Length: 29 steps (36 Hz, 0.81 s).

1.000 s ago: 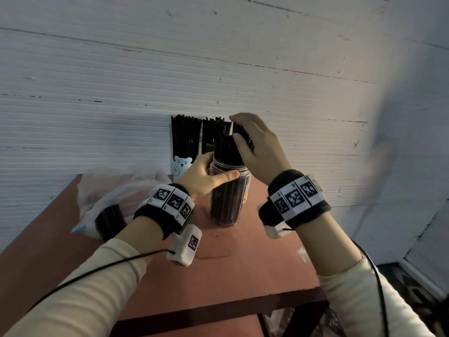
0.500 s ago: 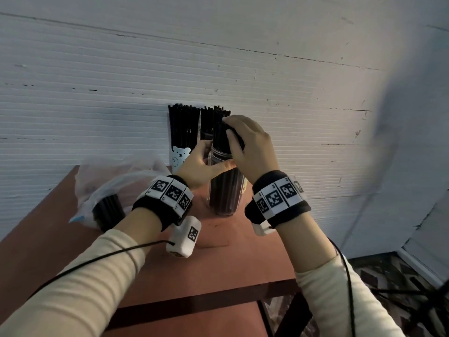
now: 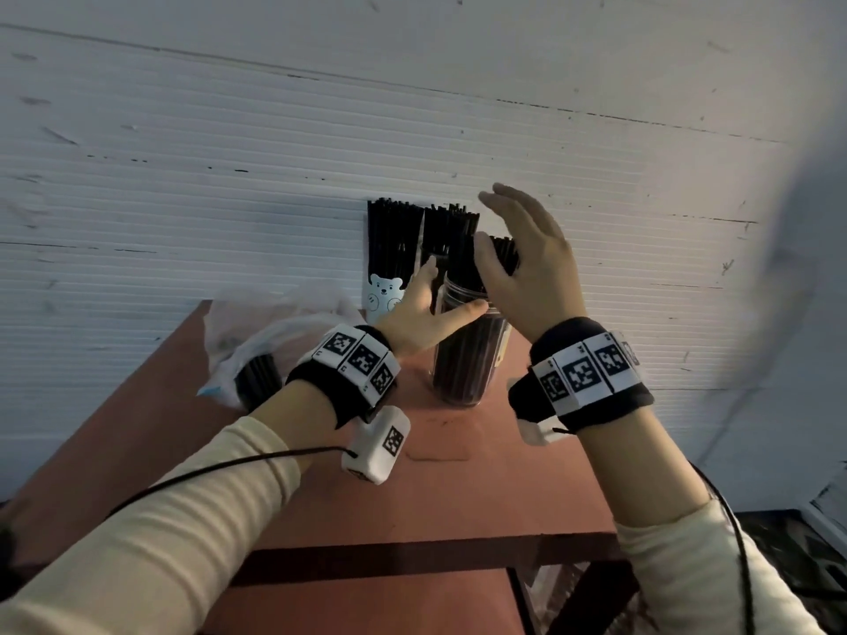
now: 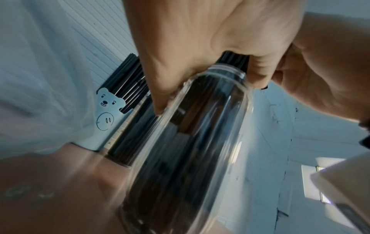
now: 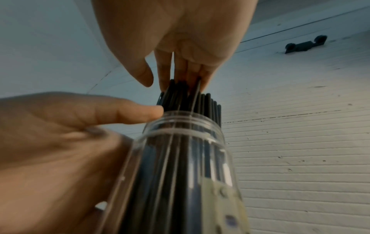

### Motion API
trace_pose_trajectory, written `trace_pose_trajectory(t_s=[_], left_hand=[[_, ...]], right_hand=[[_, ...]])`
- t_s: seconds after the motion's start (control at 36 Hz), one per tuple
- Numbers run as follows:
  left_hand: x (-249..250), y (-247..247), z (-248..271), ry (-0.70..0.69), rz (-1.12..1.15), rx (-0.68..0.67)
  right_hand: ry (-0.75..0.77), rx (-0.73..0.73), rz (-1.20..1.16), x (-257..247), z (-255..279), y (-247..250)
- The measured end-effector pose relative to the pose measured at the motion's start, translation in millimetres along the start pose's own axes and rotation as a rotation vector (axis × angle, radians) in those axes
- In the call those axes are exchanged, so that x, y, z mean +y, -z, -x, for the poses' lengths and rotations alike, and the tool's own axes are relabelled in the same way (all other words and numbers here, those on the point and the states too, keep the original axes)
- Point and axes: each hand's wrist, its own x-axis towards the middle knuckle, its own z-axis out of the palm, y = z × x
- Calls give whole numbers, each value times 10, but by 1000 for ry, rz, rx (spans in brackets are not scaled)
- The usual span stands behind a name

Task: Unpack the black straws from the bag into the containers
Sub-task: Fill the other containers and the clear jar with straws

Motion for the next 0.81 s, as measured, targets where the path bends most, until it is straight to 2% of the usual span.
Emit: trace_pose_trajectory(t_s=[0.11,0.19,0.28,0.36,0.42,0.47,0.56,0.61,0.67,0.72,0.75,0.81], left_hand=[[-79,300,160,-37,-171,100],[-68,611,344,-69,-237,159],[-97,942,505,-78,-291,230],[-170,1245,677,-17,-344,274],[-254,1443,779,51,-402,212],[-336,1600,879,148,-471,77],[-440,1711,989,262,-508,-37],[-520,1753,996,242,-500,-56],[-531,1761,1007,213,-517,-61],[-529,1759,1016,205,-531,-60],[-532,1756,1014,205,-536,-51],[-540,1754,1008,205,-556,-25]], right_hand=[[49,118,-39,-213,6,-42],[55,68,-80,-378,48,-161],[44,-82,-166,-528,130,-375],[7,-278,-253,-674,215,-614],[-24,-494,-255,-755,256,-757],[-24,-740,-200,-834,302,-905],[-5,-967,-66,-944,365,-1128],[52,-1062,4,-1044,373,-1211],[211,-1128,67,-1169,354,-1211],[376,-1129,118,-1269,328,-1195],[402,-1134,131,-1296,327,-1205],[348,-1157,131,-1322,333,-1250]])
